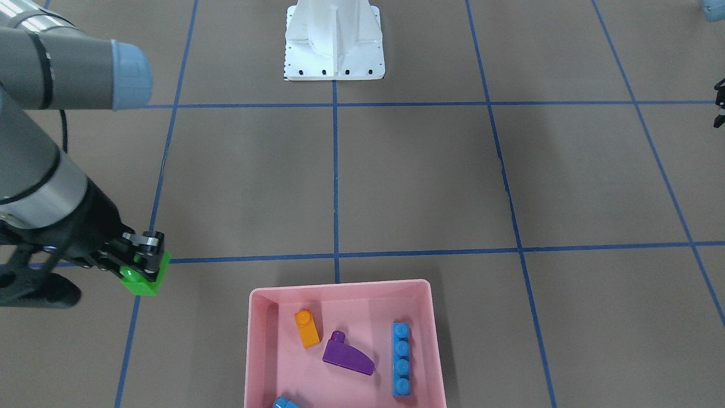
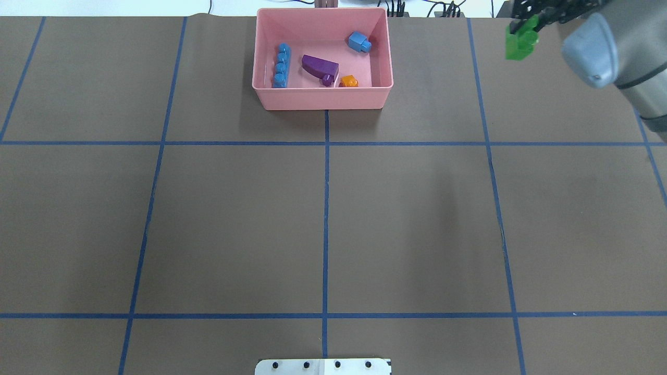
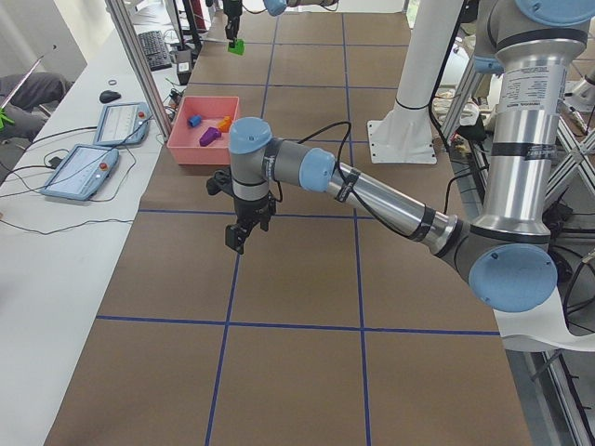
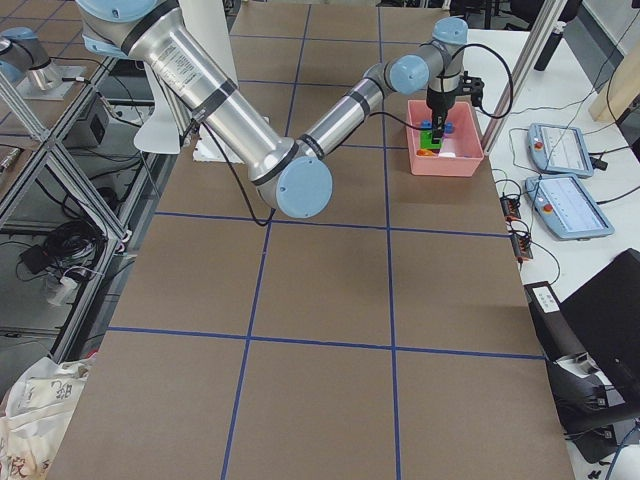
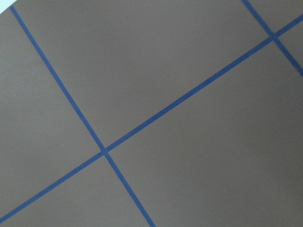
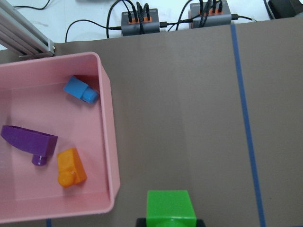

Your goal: Put all blocks into box

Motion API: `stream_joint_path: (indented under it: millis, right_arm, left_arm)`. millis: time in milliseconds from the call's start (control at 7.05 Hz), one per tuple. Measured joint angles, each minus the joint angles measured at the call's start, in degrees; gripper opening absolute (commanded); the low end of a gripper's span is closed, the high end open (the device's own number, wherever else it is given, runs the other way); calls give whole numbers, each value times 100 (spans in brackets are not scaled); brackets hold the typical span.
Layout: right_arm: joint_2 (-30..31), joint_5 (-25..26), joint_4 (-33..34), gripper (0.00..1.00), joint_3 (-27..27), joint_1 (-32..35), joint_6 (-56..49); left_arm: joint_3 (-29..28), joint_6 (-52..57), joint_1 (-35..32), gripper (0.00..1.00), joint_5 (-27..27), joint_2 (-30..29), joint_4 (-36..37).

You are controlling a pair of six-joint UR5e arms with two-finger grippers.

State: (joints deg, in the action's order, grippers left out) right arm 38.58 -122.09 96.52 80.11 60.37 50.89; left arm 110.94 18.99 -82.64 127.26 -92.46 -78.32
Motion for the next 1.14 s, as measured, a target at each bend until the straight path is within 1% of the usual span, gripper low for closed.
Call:
stream_joint_path:
  millis: [142,284,568,709,851,1135]
  right_arm:
    - [-452,227,-484,0,-748,-206,394]
    - [-722,467,-1109,0,-1373,-387,797]
    - [-1235,1036,-1985,0,-2429,-762,1427]
    - [-1367,1332,-2384,30,-2851,-936,1619]
    - [-1422,1504,-2626,99,-3121,-1043,1698]
    - [-1435,1677,-2701,100,-3293,-1157,1726]
  left_arm:
    - [-133,36,-61,100,18,24,-15]
    - [-183,27,-103,100,34,39,-11]
    - [-206,-4,-124,100,45,42,7]
    - [-216,-7,-124,100,50,35,6]
    - [-231,-8,-123,100,52,30,-1]
    - [-266,-15,-124,100,53,28,-23]
